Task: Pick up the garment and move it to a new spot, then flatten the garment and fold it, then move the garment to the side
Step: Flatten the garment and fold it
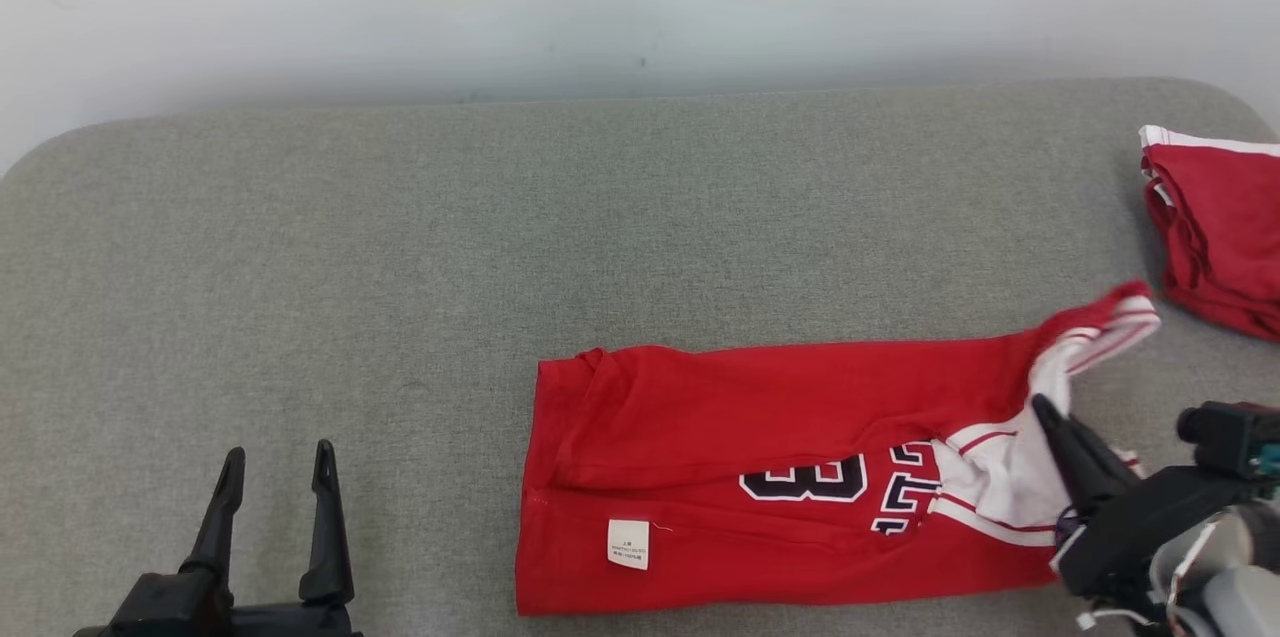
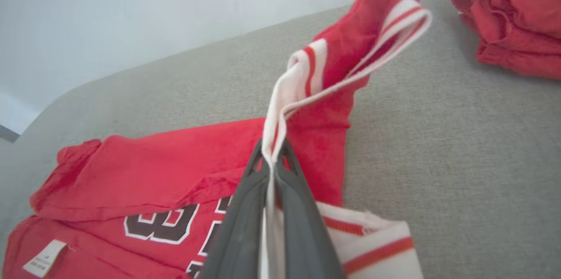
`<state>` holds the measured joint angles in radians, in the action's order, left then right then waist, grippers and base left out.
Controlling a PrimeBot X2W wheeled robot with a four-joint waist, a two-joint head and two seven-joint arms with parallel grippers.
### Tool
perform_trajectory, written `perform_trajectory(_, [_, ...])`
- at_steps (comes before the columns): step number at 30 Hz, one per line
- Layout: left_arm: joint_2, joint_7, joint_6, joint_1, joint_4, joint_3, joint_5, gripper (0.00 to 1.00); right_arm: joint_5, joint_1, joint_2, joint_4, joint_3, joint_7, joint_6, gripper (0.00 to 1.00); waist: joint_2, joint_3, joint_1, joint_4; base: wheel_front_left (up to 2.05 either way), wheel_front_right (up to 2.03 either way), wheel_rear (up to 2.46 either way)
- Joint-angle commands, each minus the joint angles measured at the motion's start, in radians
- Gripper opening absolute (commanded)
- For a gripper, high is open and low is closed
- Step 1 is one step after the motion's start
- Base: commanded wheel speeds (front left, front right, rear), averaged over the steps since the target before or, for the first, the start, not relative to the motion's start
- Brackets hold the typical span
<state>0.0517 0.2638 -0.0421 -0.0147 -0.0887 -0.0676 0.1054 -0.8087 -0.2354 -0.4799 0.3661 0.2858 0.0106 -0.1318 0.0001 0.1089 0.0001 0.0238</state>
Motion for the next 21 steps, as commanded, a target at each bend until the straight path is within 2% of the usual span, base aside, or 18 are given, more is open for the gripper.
perform_trajectory(1, [-0.001, 0.000, -0.001, 0.003, -0.004, -0.001, -0.004, 1.00, 0.011, 0.026, 0.031, -0.053, 0.008, 0.017, 0.003, 0.00, -0.0001, 0.000, -0.0001, 0.005, 0.00, 0.00, 0.00])
perform_trajectory(9, [-0.001, 0.000, 0.003, 0.003, -0.007, 0.005, 0.003, 1.00, 0.046, 0.057, 0.178, -0.194, 0.081, 0.072, 0.003, 0.00, -0.0001, -0.005, -0.0001, 0.027, 0.00, 0.00, 0.00])
perform_trajectory(21, [-0.001, 0.000, -0.001, -0.016, -0.021, 0.020, 0.008, 1.00, 0.069, -0.029, 0.360, -0.137, 0.222, 0.073, 0.003, 0.00, -0.0001, -0.009, -0.0001, 0.077, 0.00, 0.00, 0.00])
